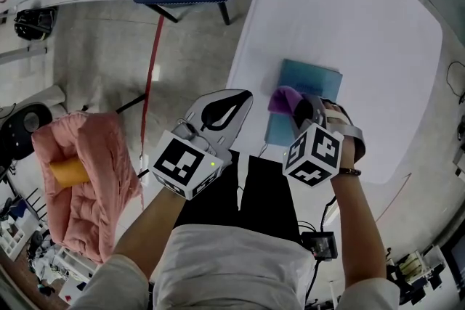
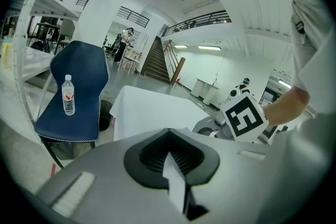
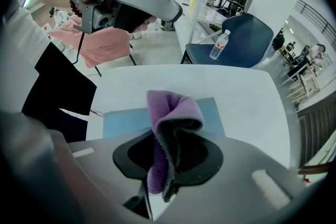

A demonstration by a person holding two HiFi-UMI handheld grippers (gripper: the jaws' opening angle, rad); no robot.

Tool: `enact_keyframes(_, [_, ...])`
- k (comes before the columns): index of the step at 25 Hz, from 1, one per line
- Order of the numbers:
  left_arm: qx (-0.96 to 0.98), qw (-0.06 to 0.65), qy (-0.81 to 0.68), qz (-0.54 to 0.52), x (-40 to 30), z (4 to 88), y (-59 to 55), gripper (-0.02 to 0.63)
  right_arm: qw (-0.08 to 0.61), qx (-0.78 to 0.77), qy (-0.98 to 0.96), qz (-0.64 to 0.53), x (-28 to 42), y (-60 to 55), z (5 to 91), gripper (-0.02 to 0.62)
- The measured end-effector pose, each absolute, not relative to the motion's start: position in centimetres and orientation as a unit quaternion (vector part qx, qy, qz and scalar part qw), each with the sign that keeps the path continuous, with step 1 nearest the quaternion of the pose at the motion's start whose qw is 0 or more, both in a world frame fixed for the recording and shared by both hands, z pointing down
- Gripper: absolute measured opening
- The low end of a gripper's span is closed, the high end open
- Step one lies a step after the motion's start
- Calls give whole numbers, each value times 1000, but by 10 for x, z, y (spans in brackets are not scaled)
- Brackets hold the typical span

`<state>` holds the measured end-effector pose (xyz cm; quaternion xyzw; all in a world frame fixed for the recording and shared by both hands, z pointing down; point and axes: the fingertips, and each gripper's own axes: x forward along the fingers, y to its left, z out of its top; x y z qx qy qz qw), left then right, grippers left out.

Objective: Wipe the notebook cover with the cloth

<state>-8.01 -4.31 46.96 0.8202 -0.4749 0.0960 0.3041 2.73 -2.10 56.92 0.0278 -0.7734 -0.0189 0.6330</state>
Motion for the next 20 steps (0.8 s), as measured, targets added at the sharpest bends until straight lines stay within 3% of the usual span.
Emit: enact_keyframes(20, [838, 296, -446, 107, -57, 470, -22, 0, 632, 8, -775, 12, 34, 48, 571, 107])
